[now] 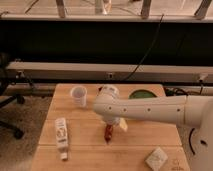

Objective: Place the pepper in the ceramic bowl

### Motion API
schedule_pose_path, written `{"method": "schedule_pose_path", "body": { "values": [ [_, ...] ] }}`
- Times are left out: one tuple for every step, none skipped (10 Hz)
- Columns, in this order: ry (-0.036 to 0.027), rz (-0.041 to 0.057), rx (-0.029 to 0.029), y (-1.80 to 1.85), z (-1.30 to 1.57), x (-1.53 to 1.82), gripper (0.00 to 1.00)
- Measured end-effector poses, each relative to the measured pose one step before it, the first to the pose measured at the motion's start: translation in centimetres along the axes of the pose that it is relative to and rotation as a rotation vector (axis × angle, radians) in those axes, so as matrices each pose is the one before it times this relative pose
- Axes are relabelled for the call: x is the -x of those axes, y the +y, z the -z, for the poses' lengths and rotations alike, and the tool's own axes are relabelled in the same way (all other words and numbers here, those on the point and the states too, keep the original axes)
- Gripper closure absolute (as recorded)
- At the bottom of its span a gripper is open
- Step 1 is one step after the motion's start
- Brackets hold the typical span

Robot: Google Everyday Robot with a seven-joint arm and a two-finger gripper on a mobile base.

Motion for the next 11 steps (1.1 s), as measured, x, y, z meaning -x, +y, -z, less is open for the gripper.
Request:
{"method": "schedule_pose_path", "body": {
  "values": [
    [-0.02049,0.01845,-0.01253,-0.595,-0.962,0.253,0.20],
    [-0.01811,0.00831,-0.01171,-0.271,-0.350,0.036,0.20],
    [-0.02431,0.00559,-0.01397,-0.123,-0.401,0.060,0.20],
    [-0.03387,0.00083,-0.03356,-0.055,-0.421,0.019,0.20],
    [-0.02310,0.00006,-0.02711,-0.050,-0.258,-0.007,0.20],
    [-0.01214,0.00185,-0.01307,0.073,-0.113,0.017,0.20],
    [-0.01634,0.00854,-0.02057,-0.134,-0.257,0.125,0.20],
    [-0.00803,0.00943,-0.01200,-0.101,-0.279,0.118,0.20],
    [-0.00401,0.00843,-0.00632,-0.008,-0.336,0.111,0.20],
    [-0.00399,0.00751,-0.00453,-0.019,-0.395,0.124,0.21],
    [0.00035,0.00852,-0.00057,-0.075,-0.282,0.090,0.28]
  ]
}}
